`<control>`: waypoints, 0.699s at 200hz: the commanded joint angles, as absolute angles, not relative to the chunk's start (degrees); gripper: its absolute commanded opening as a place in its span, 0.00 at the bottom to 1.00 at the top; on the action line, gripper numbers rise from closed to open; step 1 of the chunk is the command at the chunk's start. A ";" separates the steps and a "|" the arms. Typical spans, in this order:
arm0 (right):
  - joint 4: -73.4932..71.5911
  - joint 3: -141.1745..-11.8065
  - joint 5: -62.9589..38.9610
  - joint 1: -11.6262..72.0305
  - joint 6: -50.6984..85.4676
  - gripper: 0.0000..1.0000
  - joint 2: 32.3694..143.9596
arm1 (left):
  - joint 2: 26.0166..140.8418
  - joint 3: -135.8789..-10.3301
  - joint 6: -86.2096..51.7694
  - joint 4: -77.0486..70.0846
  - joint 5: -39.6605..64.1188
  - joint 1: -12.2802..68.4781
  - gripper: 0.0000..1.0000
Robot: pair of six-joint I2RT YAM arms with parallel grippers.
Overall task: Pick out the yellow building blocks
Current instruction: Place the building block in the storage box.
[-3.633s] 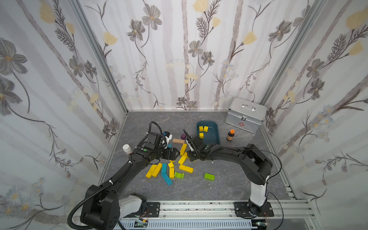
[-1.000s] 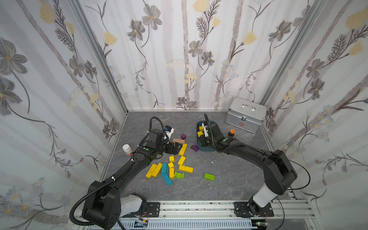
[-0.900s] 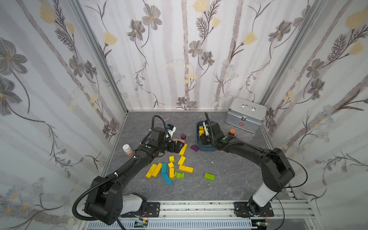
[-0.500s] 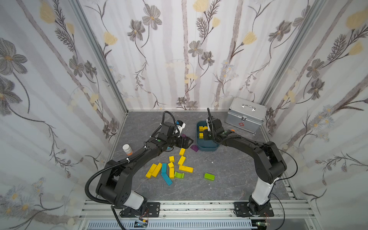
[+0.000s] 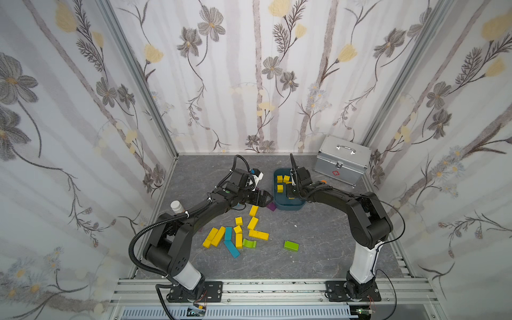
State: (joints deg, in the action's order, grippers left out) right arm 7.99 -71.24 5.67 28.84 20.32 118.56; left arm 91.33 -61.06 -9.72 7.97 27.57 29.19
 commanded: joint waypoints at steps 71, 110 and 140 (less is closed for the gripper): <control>5.05 -73.56 5.22 28.60 21.28 0.34 123.40 | 91.07 -61.91 -6.46 11.20 25.94 29.26 0.96; 5.62 -74.42 5.35 28.61 21.18 0.39 123.40 | 91.24 -62.48 -5.90 12.20 26.28 29.20 0.96; 5.76 -74.84 5.54 28.73 21.00 0.40 123.23 | 91.52 -62.57 -5.54 12.62 25.95 29.21 0.96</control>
State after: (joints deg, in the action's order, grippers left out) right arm 6.74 -74.32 5.43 28.56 20.95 123.28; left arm 91.29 -62.02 -6.37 11.79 26.17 29.21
